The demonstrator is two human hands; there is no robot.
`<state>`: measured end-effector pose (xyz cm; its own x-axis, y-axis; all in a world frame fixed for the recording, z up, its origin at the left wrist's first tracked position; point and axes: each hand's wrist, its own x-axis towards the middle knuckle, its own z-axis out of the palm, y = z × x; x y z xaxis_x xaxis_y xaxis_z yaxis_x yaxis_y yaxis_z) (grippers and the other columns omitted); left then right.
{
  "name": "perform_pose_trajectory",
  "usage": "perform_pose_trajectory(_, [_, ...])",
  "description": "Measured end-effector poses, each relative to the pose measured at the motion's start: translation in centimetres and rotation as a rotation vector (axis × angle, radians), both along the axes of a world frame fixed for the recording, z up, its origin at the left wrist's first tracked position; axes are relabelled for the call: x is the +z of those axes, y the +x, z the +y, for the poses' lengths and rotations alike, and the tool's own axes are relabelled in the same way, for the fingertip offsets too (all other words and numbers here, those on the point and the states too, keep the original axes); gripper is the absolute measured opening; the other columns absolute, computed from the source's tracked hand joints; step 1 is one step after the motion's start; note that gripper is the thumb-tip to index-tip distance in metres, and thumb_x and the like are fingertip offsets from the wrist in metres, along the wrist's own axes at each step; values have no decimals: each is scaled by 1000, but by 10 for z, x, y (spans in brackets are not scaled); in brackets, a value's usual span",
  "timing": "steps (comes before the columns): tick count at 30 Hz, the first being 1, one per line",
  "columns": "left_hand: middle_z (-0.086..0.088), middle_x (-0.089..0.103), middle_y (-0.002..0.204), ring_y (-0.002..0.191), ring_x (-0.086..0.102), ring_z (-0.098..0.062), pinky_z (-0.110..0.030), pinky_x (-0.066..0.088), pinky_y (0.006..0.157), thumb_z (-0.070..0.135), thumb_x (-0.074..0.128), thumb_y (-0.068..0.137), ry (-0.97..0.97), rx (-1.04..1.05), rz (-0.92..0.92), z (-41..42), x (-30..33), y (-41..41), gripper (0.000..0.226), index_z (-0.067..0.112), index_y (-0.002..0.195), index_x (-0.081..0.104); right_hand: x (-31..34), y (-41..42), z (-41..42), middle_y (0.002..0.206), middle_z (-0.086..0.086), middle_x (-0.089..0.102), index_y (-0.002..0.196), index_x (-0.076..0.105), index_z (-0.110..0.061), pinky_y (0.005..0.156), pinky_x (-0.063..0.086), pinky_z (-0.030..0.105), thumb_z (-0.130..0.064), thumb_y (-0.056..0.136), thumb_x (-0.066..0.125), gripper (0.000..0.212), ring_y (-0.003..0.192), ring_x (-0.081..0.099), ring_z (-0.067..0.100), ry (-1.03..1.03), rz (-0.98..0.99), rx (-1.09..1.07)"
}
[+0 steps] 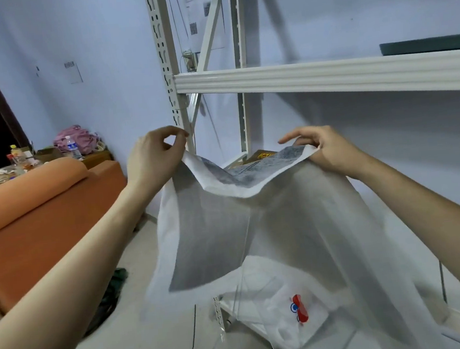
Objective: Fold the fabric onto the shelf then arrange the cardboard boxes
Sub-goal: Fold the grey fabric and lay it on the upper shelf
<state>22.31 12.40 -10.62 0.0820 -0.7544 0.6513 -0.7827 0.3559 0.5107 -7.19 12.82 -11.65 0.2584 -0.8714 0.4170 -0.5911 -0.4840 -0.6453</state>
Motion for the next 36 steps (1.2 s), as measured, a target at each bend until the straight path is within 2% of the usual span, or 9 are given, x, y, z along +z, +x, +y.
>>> perform_pose_trajectory(7, [1,63,69,69,57,-23,-32,42,66,25,52,82,-114,40,-131,-3,1,-14,33,30,114,57,15,-3,6,90,5,74,93,71,-7,67,42,2,5,76,49,31,76,64,-9,-118,121,-29])
perform_pose_trajectory(11, [0,63,108,99,55,-10,-31,45,91,21,53,91,9,-364,-219,-13,-15,-36,35,21,126,55,17,2,11,86,-1,72,90,74,-13,71,45,6,12,77,48,38,76,63,-12,-103,136,56])
perform_pose_trajectory(14, [0,54,131,114,48,-5,-7,34,96,17,54,93,227,-654,-290,-14,-29,-62,42,15,135,47,20,8,19,85,-9,71,90,74,-15,71,46,9,7,84,53,31,77,65,-7,-75,142,156])
perform_pose_trajectory(16, [2,51,135,118,48,-7,-18,37,104,15,58,88,506,-822,-172,-10,-34,-78,55,20,139,40,22,13,25,87,-4,72,90,74,-12,73,48,12,4,86,55,26,78,66,-3,-73,133,203])
perform_pose_trajectory(20, [8,58,115,101,57,-6,-22,48,84,17,56,73,732,-961,-109,-6,-34,-93,60,26,130,41,27,12,32,97,4,75,92,75,-13,83,51,22,-10,83,50,27,91,68,7,-86,145,196])
perform_pose_trajectory(24, [-21,66,97,93,63,-27,-42,46,87,29,65,77,755,-918,-231,-13,-34,-87,23,11,91,66,29,-3,33,98,0,74,93,75,-16,85,48,16,-14,84,47,30,95,66,3,-54,131,123])
perform_pose_trajectory(29, [-34,59,80,84,60,-43,-41,49,87,26,58,91,691,-822,-369,-15,-41,-73,35,-8,84,62,28,-21,34,100,0,73,95,75,-16,86,46,15,-6,93,43,34,93,66,0,26,39,31])
perform_pose_trajectory(33, [-31,63,77,68,58,-34,-35,49,72,31,65,86,522,-686,-391,-16,-35,-69,37,-6,90,67,35,-33,39,100,0,74,106,70,-24,90,52,29,10,85,53,43,91,68,0,94,91,65])
perform_pose_trajectory(36, [-18,63,68,59,51,-16,-26,41,63,27,69,83,466,-581,-411,-16,-27,-63,26,1,85,70,50,-33,53,108,5,72,116,64,-16,90,52,24,19,72,41,61,103,67,11,68,-10,125])
